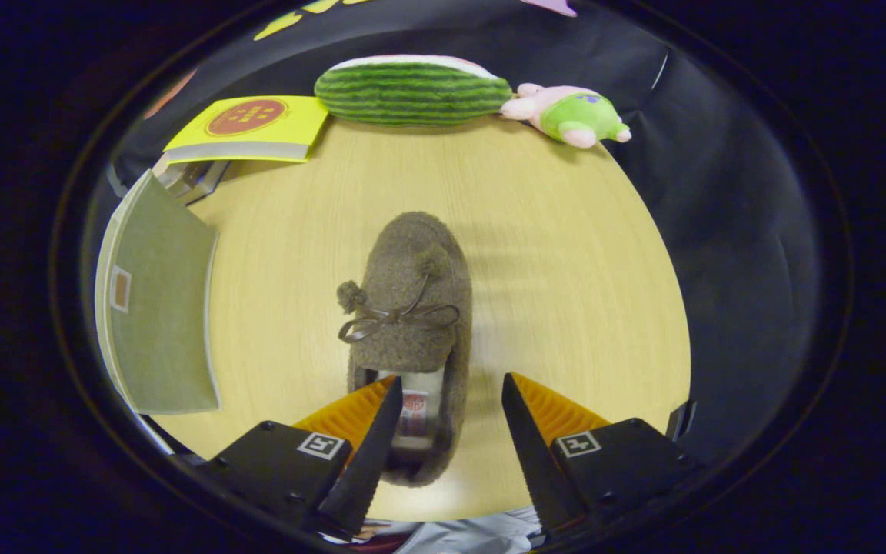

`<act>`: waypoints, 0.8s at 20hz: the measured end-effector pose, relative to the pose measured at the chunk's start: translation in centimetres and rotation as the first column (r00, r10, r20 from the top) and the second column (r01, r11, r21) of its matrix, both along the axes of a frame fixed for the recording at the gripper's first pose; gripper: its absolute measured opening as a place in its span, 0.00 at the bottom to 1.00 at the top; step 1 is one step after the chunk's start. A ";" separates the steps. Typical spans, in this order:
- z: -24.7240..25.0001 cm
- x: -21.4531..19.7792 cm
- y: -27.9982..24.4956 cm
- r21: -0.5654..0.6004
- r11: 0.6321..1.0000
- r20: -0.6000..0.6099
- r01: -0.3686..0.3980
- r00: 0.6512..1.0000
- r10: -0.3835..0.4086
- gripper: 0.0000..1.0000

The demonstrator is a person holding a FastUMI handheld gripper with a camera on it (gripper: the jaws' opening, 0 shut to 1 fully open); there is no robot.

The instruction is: Open the storage box then place both shoes into the box .Put the left shoe in first, then the right shoe, with the right side of both shoes facing outward in a uniform manner.

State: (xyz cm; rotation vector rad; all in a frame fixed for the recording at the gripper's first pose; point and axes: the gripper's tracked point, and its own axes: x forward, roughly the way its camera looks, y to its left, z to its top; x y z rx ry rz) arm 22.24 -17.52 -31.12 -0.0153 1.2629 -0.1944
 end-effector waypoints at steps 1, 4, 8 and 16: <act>-0.7 -0.1 -0.3 0.003 1.000 -0.026 0.006 1.000 -0.006 0.70; -1.7 0.4 -0.4 0.008 1.000 -0.043 0.010 0.999 -0.010 0.21; -2.5 0.5 -0.8 -0.034 0.999 -0.054 0.028 0.998 -0.030 0.07; -0.3 -1.0 2.1 0.114 0.987 -0.055 0.114 0.993 -0.108 0.06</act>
